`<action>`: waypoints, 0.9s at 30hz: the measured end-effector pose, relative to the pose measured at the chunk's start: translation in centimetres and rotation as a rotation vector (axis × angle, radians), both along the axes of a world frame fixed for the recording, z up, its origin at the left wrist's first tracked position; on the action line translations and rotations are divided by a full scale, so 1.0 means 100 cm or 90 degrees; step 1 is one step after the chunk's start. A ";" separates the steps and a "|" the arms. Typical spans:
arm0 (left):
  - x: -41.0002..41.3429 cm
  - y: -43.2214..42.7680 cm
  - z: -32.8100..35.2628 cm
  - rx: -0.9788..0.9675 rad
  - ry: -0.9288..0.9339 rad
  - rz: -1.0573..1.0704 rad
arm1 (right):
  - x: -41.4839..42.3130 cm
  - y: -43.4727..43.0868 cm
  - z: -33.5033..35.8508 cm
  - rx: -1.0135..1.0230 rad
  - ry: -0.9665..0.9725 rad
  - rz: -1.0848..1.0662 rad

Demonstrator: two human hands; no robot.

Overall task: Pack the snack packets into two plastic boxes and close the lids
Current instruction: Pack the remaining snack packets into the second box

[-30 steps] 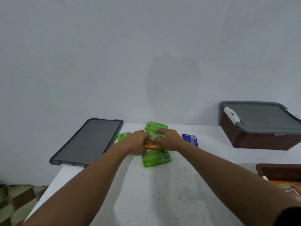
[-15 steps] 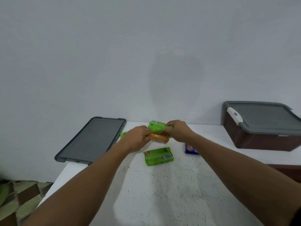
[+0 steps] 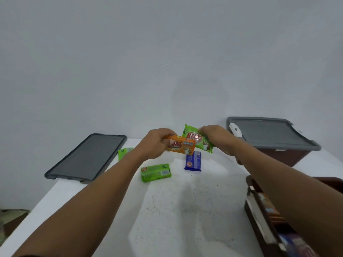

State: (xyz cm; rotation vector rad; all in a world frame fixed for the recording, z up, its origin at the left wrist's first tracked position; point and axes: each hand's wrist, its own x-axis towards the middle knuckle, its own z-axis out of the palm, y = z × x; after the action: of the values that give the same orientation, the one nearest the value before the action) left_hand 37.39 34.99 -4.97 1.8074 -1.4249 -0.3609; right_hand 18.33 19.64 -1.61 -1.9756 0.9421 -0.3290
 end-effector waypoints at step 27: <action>-0.309 -0.060 0.019 0.156 0.167 -0.096 | -0.366 -0.091 0.004 -0.021 0.030 0.121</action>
State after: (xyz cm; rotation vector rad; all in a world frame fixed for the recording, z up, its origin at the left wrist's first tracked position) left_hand 6.50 29.04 -3.04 1.7680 -1.3800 -0.8511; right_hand -18.32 10.54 -1.22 -2.0915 0.7745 -0.1923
